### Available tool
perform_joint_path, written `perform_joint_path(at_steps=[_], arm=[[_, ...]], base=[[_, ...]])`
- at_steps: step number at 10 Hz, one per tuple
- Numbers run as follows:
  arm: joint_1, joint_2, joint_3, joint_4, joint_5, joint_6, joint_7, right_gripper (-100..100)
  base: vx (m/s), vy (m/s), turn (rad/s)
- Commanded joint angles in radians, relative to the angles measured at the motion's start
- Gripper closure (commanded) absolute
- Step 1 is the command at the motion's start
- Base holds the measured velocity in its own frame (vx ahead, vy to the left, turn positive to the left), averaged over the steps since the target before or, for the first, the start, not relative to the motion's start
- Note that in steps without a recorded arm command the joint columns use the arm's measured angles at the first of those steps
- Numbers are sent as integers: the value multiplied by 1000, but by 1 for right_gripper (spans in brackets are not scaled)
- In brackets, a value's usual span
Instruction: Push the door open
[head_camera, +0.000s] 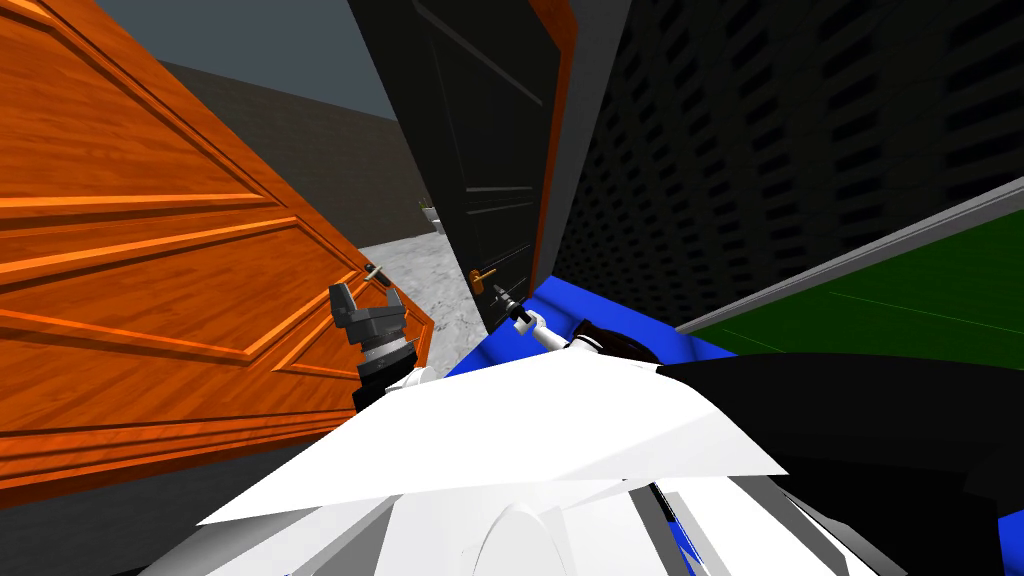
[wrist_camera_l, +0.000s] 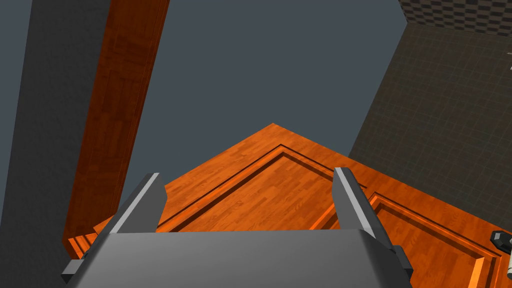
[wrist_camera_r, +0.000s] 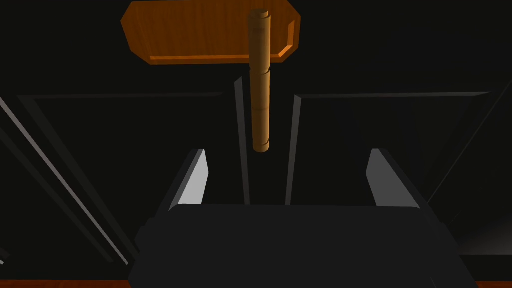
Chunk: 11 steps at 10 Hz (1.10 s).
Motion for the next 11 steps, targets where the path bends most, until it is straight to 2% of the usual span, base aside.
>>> perform_joint_path(at_steps=[1,10,11], arm=[[-1,-1,5,1,0,3,-4,-100],[-1,-1,5,1,0,3,-4,-100],[-4,-6,18,3,0,9,-13,-100]], base=[[0,0,0],[1,0,5],[15,-1,-38]])
